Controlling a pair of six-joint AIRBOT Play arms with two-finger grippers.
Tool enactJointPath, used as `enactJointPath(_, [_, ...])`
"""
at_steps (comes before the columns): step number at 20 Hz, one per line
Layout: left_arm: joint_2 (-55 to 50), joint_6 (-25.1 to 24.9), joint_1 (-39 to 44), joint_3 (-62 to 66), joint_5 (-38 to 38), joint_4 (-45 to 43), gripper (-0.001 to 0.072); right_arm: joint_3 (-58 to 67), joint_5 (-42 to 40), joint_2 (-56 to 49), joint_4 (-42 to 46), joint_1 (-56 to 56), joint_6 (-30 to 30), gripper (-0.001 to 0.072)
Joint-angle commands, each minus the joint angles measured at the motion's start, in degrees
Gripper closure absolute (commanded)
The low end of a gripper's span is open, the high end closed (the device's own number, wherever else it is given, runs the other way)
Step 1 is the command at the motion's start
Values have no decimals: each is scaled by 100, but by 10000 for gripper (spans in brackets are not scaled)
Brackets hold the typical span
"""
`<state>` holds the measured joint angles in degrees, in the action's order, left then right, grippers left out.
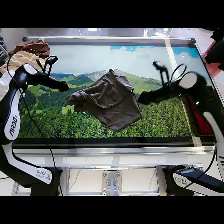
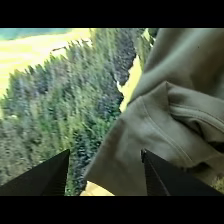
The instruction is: Fold the shirts.
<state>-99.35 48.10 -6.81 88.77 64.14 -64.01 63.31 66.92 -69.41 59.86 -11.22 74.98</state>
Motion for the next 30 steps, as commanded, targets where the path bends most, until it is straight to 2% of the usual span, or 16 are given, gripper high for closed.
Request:
enactJointPath(1, [-295,-201,52,223,651,63,205,-1117,-848,138,-610,-748,-4,217])
enactJointPath(4, [-433,-232,131,225,822,68,210,-1563,-1624,136,-728,-1545,227,217])
enactJointPath(5, [-479,-229,153,225,859,68,246,-1663,-1838,131,-719,-1801,398,217])
enactJointPath(7, [-570,-229,229,225,929,105,368,-1788,-2028,52,-721,-2216,743,217])
enactJointPath(9, [-619,-232,299,229,918,107,371,-1825,-2031,-127,-758,-2551,1056,217])
enactJointPath(10, [-634,-232,332,229,903,105,480,-1825,-2048,-227,-787,-2708,1220,217])
enactJointPath(11, [-645,-234,356,229,870,103,682,-1825,-2124,-339,-901,-2874,1331,217])
enactJointPath(14, [-647,-232,391,229,750,105,693,-1825,-2787,-702,-1668,-3292,1357,215])
enactJointPath(16, [-647,-232,391,229,750,105,693,-1825,-3412,-916,-2085,-3445,1379,161])
enactJointPath(19, [-647,-234,391,229,745,105,694,-1821,-4240,-1102,-2050,-3432,1410,148])
enactJointPath(24, [-647,-227,391,229,745,105,694,-1821,-4199,-1113,-1864,-3305,1727,148])
enactJointPath(25, [-632,-199,393,229,772,107,689,-1821,-4131,-1110,-1923,-3311,1869,147])
enactJointPath(26, [-592,-203,396,236,774,129,575,-1818,-3908,-1104,-2083,-3311,1888,146])
enactJointPath(27, [-527,-203,396,238,774,197,255,-1818,-3639,-1086,-2153,-3314,1867,146])
enactJointPath(28, [-433,-203,378,258,785,256,88,-1818,-3414,-1047,-2109,-3340,1836,146])
enactJointPath(30, [-273,-240,302,271,946,280,89,-1821,-3126,-929,-1978,-3370,1840,146])
